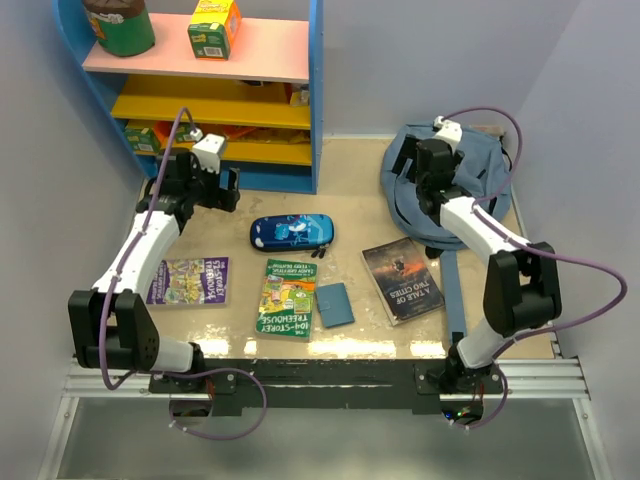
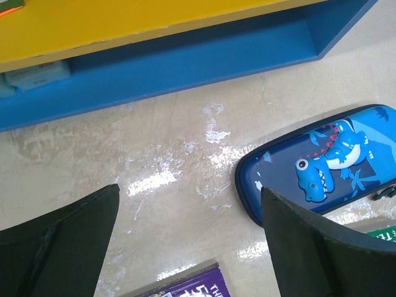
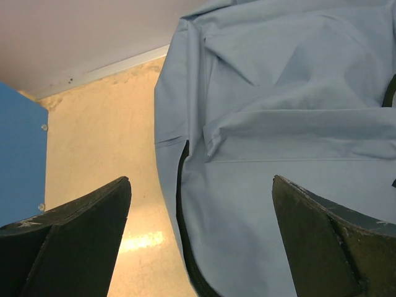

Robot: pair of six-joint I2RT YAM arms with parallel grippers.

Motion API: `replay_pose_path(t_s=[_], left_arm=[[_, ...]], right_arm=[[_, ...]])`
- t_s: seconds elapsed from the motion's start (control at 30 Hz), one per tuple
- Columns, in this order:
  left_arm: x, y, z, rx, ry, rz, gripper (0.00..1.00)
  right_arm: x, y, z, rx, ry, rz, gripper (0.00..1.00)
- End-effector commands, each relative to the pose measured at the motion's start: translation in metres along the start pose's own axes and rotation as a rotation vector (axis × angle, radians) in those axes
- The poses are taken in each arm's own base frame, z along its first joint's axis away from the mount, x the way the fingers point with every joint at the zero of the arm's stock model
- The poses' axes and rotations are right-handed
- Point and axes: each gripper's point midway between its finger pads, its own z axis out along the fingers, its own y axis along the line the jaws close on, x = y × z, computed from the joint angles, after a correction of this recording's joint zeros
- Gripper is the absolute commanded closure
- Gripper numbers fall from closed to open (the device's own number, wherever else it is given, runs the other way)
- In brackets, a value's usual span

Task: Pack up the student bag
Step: Pick up the student bag at the corner of the board.

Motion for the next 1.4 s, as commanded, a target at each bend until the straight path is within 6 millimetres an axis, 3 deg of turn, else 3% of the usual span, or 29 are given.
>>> replay_pose_path(t_s=[0.0,0.07,0.1,0.13,0.2,0.3,0.37,0.5,0.7,0.8,1.0,1.17,1.27,1.37], left_arm=[[-0.004,-0.005,0.003,0.029,-0.014,-0.029,0.0],[-0.002,-0.006,0.005,0.036,-0.01,-0.042,0.0],[-0.001,-0.006,0.006,0.037,-0.007,-0.044,0.0],[0.0,-0.008,0.007,0.046,-0.004,-0.05,0.0],[0.002,-0.008,0.01,0.05,0.006,-0.055,0.0],[0.004,-0.009,0.011,0.053,0.013,-0.052,0.0],[0.005,-0.008,0.011,0.052,0.018,-0.049,0.0],[0.009,-0.009,0.012,0.053,0.027,-0.046,0.0],[0.018,-0.011,0.016,0.067,0.046,-0.045,0.0],[0.02,-0.011,0.016,0.069,0.048,-0.042,0.0],[0.023,-0.012,0.016,0.077,0.056,-0.033,0.0],[0.021,-0.013,0.012,0.077,0.049,-0.024,0.01],[0.018,-0.012,0.007,0.072,0.041,-0.014,0.02],[0.019,-0.013,0.003,0.07,0.041,-0.003,0.05]], right_arm=[[-0.031,0.018,0.003,-0.035,-0.086,0.024,0.01],[-0.02,0.023,0.014,-0.031,-0.062,0.004,0.01],[-0.024,0.03,0.016,-0.034,-0.068,-0.004,0.01],[-0.009,0.031,0.027,-0.018,-0.04,-0.022,0.01],[-0.005,0.042,0.033,0.002,-0.017,-0.066,0.01],[0.03,0.051,0.05,0.043,0.071,-0.137,0.01],[0.051,0.05,0.057,0.072,0.112,-0.171,0.01],[0.073,0.05,0.062,0.08,0.156,-0.198,0.01],[0.095,0.041,0.069,0.127,0.215,-0.247,0.05],[0.104,0.036,0.069,0.144,0.235,-0.257,0.15],[0.119,0.028,0.069,0.16,0.266,-0.271,0.48],[0.128,0.023,0.068,0.178,0.296,-0.289,0.62],[0.126,0.02,0.067,0.193,0.297,-0.298,0.74],[0.114,0.019,0.065,0.206,0.277,-0.291,0.95]])
